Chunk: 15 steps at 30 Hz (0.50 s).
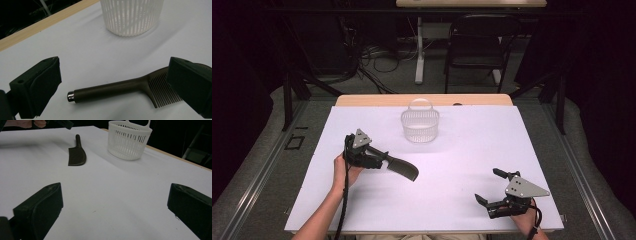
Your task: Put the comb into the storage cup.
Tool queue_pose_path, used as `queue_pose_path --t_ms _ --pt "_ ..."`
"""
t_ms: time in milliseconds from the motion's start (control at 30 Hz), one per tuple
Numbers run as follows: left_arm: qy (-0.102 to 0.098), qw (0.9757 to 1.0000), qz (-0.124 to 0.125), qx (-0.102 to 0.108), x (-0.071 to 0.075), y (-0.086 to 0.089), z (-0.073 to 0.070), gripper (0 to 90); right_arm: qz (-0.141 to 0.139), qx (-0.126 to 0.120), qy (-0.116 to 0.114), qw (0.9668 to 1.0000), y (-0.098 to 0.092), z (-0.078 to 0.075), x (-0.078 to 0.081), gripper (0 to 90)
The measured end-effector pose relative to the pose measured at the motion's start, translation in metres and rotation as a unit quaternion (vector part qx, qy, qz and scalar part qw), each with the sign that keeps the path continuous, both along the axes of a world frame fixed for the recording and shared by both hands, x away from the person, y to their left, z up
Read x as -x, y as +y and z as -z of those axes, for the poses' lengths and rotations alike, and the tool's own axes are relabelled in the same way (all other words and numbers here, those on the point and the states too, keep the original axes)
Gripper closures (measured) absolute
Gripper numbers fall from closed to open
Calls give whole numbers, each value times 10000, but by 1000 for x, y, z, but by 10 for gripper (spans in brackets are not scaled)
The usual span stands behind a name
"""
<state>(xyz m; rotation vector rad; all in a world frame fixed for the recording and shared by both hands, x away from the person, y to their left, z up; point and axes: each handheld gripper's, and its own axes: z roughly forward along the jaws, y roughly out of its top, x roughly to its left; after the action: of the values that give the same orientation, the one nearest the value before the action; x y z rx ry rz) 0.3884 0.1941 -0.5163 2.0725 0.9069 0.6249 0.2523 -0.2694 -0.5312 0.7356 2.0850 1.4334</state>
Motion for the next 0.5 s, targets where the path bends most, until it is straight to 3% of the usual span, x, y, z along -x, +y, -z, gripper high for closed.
queue_pose_path --t_ms 500 --pt "69 9998 -202 -18 -14 0 3 35 -12 12 -11 10000 0 0 0 0"
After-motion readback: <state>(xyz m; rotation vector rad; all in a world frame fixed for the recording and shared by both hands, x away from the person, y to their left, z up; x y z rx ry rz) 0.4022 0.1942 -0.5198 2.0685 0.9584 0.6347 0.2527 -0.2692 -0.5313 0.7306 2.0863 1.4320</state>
